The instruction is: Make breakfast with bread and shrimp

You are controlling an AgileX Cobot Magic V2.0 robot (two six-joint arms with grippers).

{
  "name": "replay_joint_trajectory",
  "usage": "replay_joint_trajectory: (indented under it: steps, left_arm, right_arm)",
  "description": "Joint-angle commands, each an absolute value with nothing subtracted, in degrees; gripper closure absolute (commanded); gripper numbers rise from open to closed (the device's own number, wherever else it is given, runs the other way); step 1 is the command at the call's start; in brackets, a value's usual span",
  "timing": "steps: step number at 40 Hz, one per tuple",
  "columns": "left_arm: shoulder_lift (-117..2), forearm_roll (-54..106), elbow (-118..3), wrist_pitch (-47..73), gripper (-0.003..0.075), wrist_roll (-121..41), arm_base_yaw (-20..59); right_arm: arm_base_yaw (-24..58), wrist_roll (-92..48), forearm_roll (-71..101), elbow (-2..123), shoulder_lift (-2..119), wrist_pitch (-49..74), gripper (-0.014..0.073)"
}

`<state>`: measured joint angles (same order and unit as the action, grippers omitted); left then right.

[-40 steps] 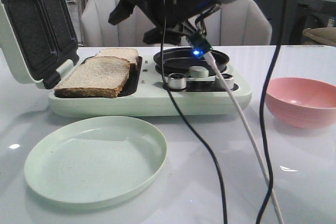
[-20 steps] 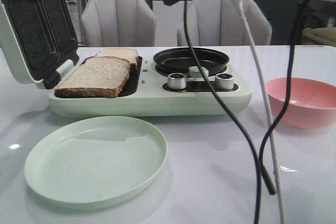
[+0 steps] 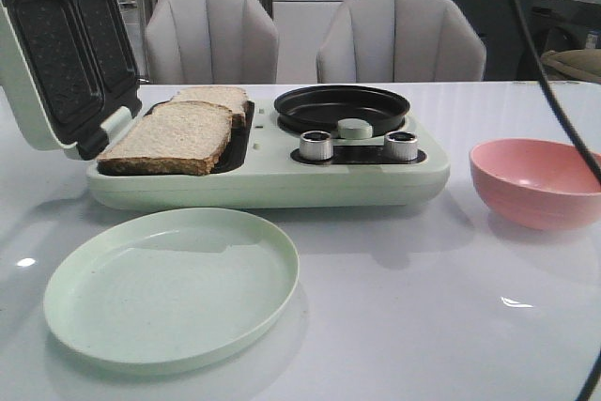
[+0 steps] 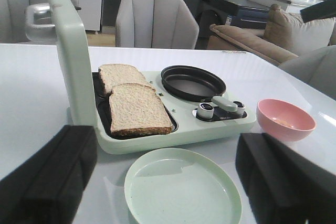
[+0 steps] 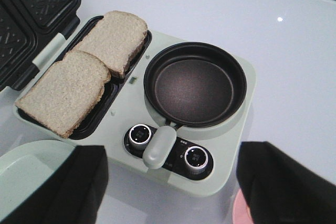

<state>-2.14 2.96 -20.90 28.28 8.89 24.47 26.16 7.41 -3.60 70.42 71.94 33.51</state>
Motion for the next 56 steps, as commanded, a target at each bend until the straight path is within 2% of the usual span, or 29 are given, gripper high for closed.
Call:
replay_joint_trajectory:
  steps: [1,16,36,45,56]
  left_arm:
    - [-2.9,3.4,-22.3,23.9,0.0117,9.5,24.6]
    - [-2.9,3.4,-22.3,23.9,0.0117,9.5,24.6]
    - [-2.9,3.4,-22.3,23.6,0.0117,9.5,24.6]
    - [-2.9,3.4,-22.3,23.6,0.0117,9.5,24.6]
    - [-2.9,3.5,-22.3,23.4,0.0117,9.5,24.6]
  right_arm:
    - [25.9,7.5,-4.8,65.2,64.7,25.7,-0.0010]
    - [25.9,7.5,-4.6,39.0,42.8,10.9,-0.0010]
    - [26.0,7.5,-3.2,18.5,14.4,4.6,-0.0010]
    - [26.0,7.5,-3.2,12.2,10.0,3.6,-0.0010]
    - [26.0,7.5,-3.2,12.1,10.0,3.6,-0.0010]
